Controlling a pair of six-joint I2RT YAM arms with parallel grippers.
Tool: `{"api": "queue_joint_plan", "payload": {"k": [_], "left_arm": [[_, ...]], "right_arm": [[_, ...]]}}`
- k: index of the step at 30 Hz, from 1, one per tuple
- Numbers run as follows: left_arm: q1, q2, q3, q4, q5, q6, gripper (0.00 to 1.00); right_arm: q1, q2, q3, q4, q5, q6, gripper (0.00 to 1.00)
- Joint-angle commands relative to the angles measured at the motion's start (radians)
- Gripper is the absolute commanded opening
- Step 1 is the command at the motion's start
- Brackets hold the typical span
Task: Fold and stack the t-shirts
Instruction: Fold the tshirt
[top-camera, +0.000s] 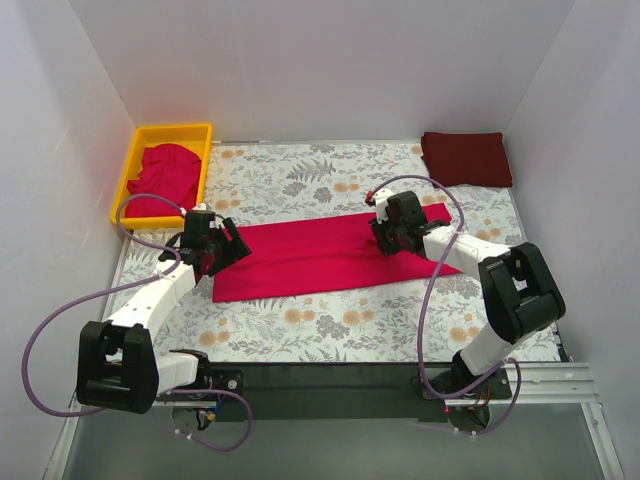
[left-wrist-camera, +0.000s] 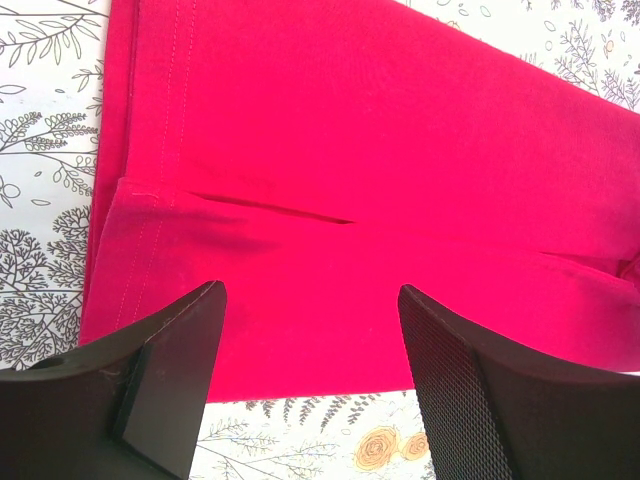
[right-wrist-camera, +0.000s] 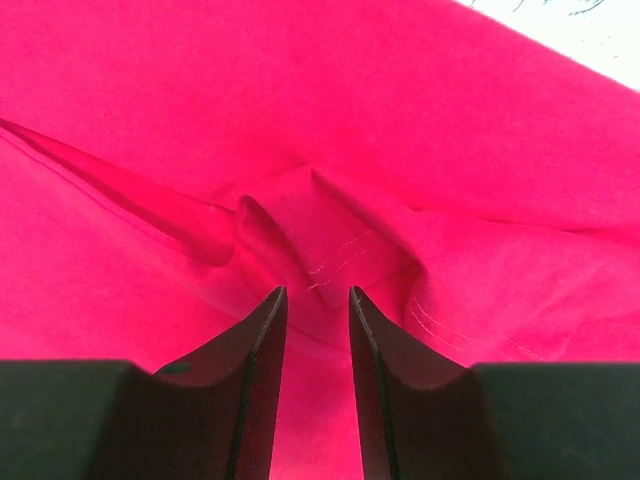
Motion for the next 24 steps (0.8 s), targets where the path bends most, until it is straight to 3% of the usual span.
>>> {"api": "queue_joint_plan", "payload": {"k": [1,12,18,24], "left_arm": [[-0.005,-0.02,-0.003,0.019,0.002,0.017,0.69],[-0.005,-0.017,-0.005,0.019,0.005,0.017,0.68],[-0.005,-0.019,-0.008,0.018,0.007,0.018,0.69],[-0.005,-0.019,-0.006,0.019,0.008,0.018,0.69]], "right_arm": [[0.006,0.024,0.049,0.005,0.007,-0.043,0.37],[0.006,0.074,0.064,0.028,0.064,-0.056,0.32],[0.006,0.087,0.075,0.03,0.069,-0.062,0.2],[0.006,0.08,0.083,0.03,0.067,-0.057,0.22]]}}
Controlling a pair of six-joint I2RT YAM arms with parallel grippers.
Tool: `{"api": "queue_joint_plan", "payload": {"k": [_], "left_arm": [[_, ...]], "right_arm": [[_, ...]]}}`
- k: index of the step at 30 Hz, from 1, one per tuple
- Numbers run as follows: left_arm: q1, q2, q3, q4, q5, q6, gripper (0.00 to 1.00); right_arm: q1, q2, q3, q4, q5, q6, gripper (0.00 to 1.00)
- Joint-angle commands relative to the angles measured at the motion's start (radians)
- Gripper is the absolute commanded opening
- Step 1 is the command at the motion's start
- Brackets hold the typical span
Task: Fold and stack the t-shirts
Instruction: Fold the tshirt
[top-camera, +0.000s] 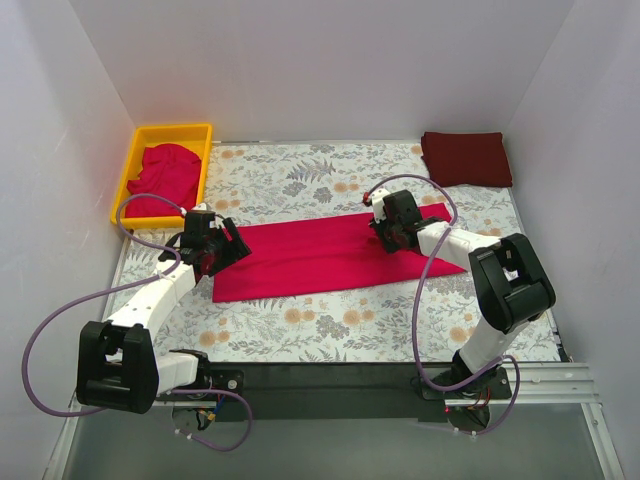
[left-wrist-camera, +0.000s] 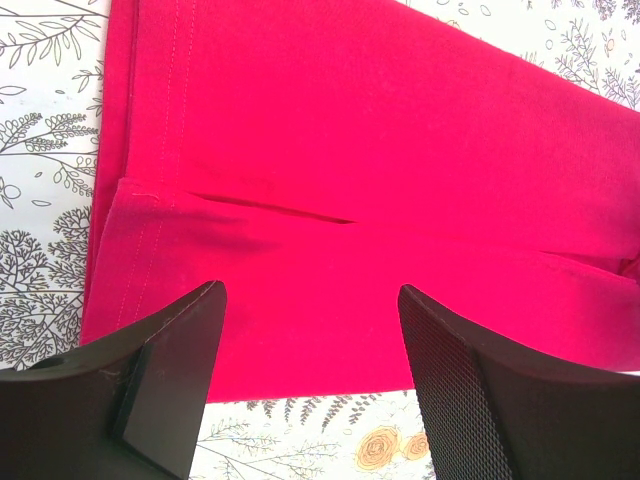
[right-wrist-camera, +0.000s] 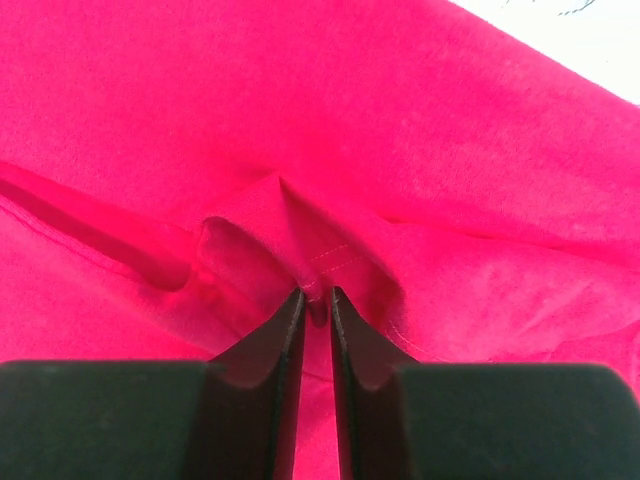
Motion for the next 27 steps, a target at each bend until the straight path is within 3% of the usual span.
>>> {"api": "queue_joint_plan", "payload": {"k": [1,7,8,12,20,27], "left_arm": [[-0.005,-0.019,-0.006,0.019,0.008,0.016,0.69],[-0.005,-0.019,-0.008,0.019,0.01,0.016,0.69],[-0.005,-0.019,-0.006,0.019,0.01,0.016,0.69],[-0.005,-0.014,-0.005,0.019,0.016,0.016,0.69],[-0.005,-0.009,-0.005,0.019,0.022,0.018,0.69],[-0.005,-0.002,-0.006,0.019,0.023,0.019,0.69]], "right_arm": [[0.005,-0.004,0.044,0.036,0.015,-0.006,0.23],[0.003,-0.005,0.049,0.034,0.004,0.001,0.2],[0.005,-0.01,0.05,0.034,-0.004,0.001,0.13],[0.005,-0.037,0.07,-0.016,-0.013,0.017,0.02],[0.026,-0.028,0.158,-0.217,-0.025,0.09,0.01],[0.058,0.087,0.311,-0.406,-0.031,0.153,0.01]]}}
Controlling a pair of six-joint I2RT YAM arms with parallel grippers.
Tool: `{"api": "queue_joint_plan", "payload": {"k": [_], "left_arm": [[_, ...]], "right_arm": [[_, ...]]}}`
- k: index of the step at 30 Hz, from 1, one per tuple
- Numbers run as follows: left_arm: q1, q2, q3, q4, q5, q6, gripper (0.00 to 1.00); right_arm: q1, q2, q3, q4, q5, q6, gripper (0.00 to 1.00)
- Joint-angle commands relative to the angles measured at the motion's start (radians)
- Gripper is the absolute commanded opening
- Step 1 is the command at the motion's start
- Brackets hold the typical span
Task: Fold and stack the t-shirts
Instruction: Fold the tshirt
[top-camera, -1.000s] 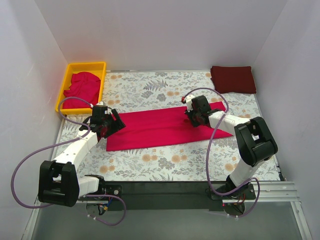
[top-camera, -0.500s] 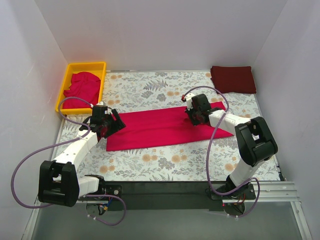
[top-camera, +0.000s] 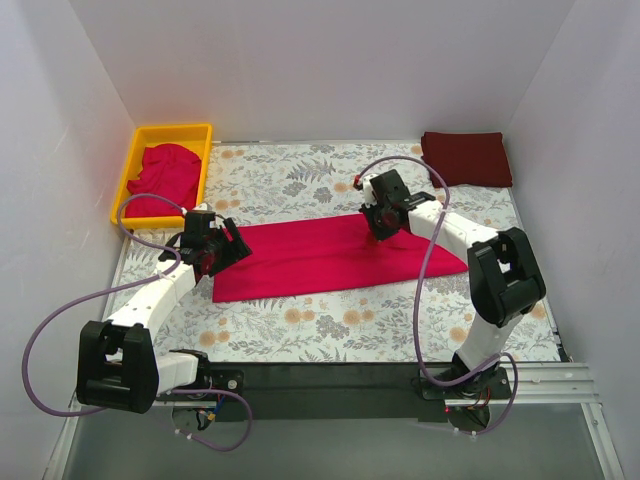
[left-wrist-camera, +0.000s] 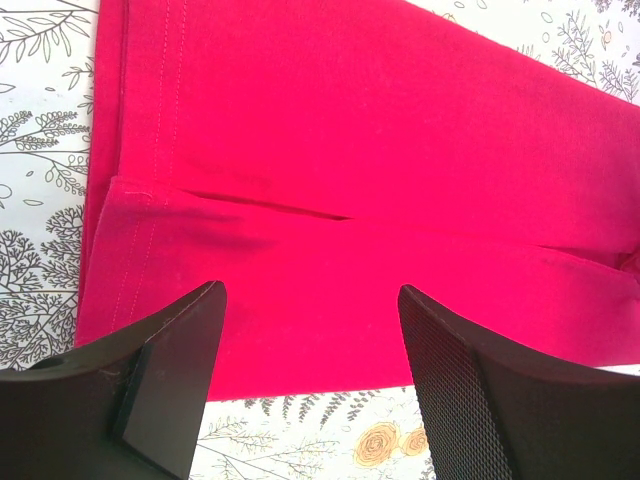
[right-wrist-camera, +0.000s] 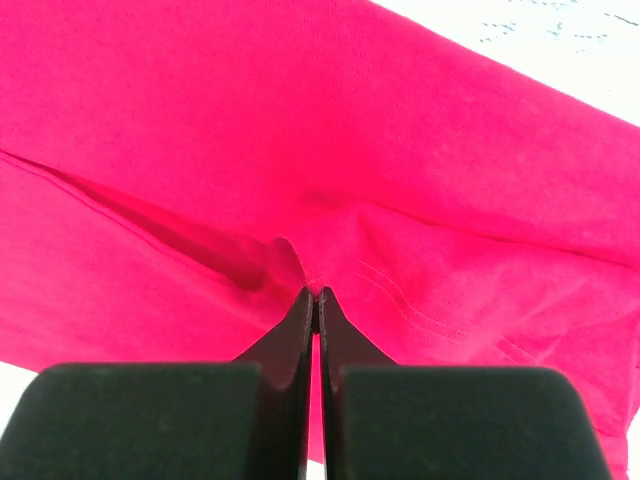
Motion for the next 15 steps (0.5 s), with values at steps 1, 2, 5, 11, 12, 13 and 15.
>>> {"api": "queue_joint_plan", "payload": {"k": [1,2,5,11,12,13,15], "left_arm": [[-0.005,-0.004,-0.006,0.018,0.008,0.016,0.69],[-0.005,-0.004,-0.006,0.018,0.008,0.016,0.69],[-0.005,-0.002,-0.008,0.018,0.012,0.016,0.69],[-0.005,0.004,-0.006,0.02,0.025,0.017,0.69],[-0.006,0.005,-0.006,0.02,0.027,0.017,0.69],[-0.006,0.007,-0.008,0.018,0.03,0.017,0.69],[-0.006,0.007,-0.003,0.02,0.038,0.016,0.69]], "right_arm": [[0.019,0.05,0.072,-0.13,-0.015,0.069,0.02],[0.02,0.059,0.095,-0.139,-0.013,0.074,0.02],[0.032,0.089,0.126,-0.165,-0.018,0.092,0.04],[0.051,0.148,0.166,-0.191,-0.041,0.094,0.18],[0.051,0.149,0.169,-0.191,-0.041,0.097,0.2],[0.051,0.149,0.173,-0.188,-0.082,0.098,0.26],[0.051,0.131,0.183,-0.184,-0.093,0.1,0.32]]}}
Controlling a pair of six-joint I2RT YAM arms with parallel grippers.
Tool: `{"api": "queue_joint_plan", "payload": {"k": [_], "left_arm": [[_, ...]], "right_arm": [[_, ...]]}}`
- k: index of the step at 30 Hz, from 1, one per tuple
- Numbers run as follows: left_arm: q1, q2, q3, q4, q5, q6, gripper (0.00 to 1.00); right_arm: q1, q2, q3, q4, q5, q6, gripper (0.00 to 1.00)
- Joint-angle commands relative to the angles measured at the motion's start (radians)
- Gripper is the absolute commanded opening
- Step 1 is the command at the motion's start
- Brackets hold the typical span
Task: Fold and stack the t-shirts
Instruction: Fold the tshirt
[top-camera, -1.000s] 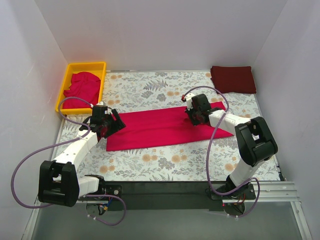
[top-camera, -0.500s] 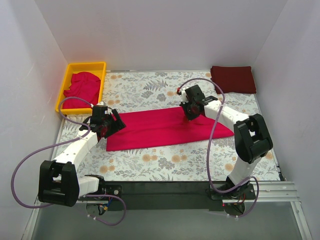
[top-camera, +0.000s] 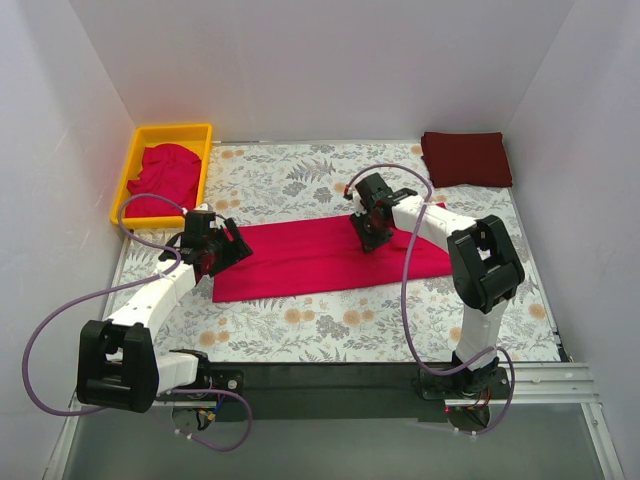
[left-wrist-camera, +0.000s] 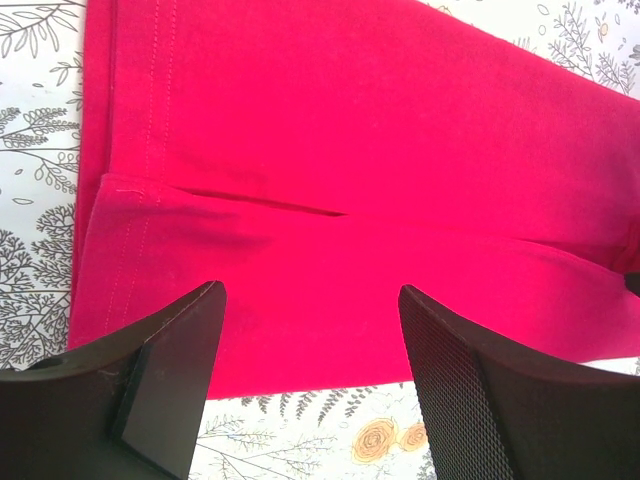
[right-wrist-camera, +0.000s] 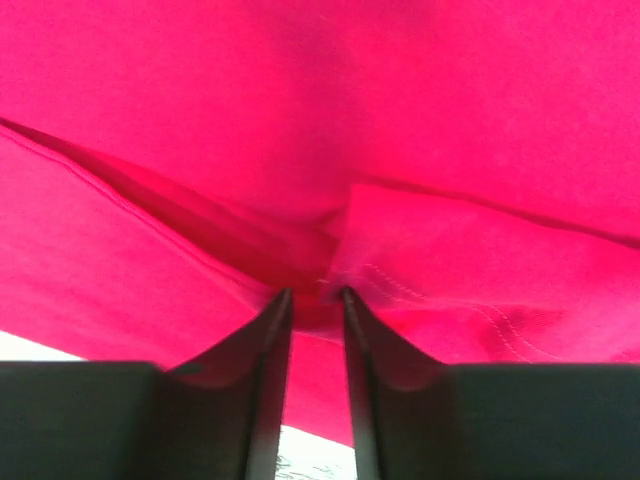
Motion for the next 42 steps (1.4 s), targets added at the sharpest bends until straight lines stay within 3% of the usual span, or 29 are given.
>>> {"api": "queue_joint_plan", "payload": {"k": [1,7,9,14,17,22,26,32,36,42], "left_arm": [[-0.006,0.004,-0.002,0.019,0.029,0.015,0.69],[-0.052,0.033,0.076,0.004,0.053,-0.026,0.69],[-0.092,0.05,0.119,0.002,0.063,-0.052,0.69],[-0.305,0.188,0.288,0.077,0.095,-0.164,0.69],[-0.413,0.33,0.391,0.149,0.141,-0.201,0.6],[-0.548,0.571,0.579,0.234,0.233,-0.218,0.26],[-0.571,0.773,0.711,0.3,0.293,-0.215,0.14],[-0.568,0.952,0.848,0.315,0.224,-0.16,0.07],[-0.545,1.01,0.853,0.308,0.193,-0.166,0.06],[-0.484,1.007,0.744,0.309,0.191,-0.178,0.05]], "right_arm": [[0.007,-0.031,0.058,0.0,-0.065,0.007,0.35],[-0.036,-0.183,-0.003,0.072,-0.051,0.024,0.45],[-0.105,-0.253,-0.054,0.137,-0.079,0.053,0.46],[-0.359,-0.378,-0.318,0.359,-0.4,0.149,0.44],[-0.449,-0.389,-0.41,0.502,-0.526,0.203,0.43],[-0.536,-0.332,-0.473,0.716,-0.658,0.303,0.41],[-0.619,-0.24,-0.471,0.795,-0.706,0.329,0.41],[-0.681,-0.093,-0.462,0.922,-0.757,0.384,0.4],[-0.707,-0.001,-0.442,0.962,-0.763,0.392,0.39],[-0.751,0.095,-0.415,0.988,-0.783,0.389,0.39]]}}
